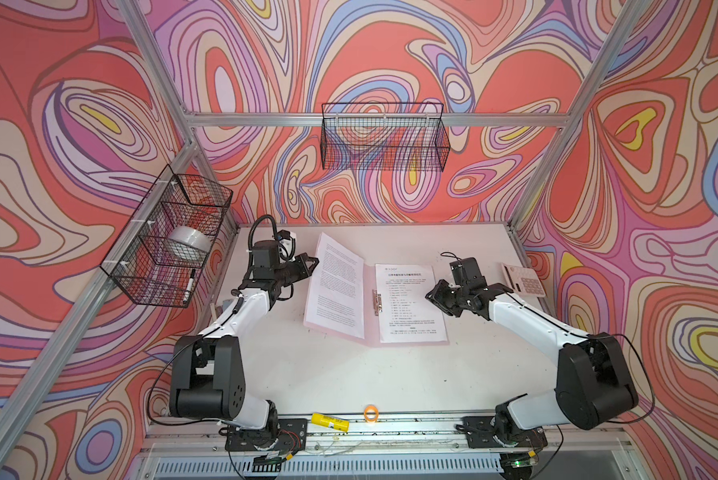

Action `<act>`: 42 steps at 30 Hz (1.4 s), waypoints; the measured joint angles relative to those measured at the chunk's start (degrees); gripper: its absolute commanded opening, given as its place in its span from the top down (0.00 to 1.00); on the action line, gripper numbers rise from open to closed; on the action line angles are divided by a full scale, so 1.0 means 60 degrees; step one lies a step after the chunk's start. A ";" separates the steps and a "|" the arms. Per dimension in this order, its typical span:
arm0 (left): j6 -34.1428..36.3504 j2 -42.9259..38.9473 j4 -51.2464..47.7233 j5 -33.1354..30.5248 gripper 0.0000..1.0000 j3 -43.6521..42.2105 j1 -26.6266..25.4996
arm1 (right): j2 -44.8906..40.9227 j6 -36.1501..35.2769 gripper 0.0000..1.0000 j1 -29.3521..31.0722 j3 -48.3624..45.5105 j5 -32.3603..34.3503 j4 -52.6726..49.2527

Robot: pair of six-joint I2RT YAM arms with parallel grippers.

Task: Put the files into the folder

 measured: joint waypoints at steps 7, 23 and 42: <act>-0.0328 -0.0437 -0.0033 0.0164 1.00 0.0036 0.0000 | -0.0244 -0.0372 0.58 -0.0091 -0.0259 0.0736 -0.0262; -0.0597 -0.0878 -0.0696 -0.0047 1.00 0.0040 -0.0266 | -0.0113 -0.0787 0.57 -0.0091 -0.1555 0.0816 0.0280; -0.1701 -0.0244 0.0259 0.0761 0.59 0.0186 -0.0335 | 0.1242 -0.0357 0.58 -0.0171 -0.1894 -0.0488 0.2364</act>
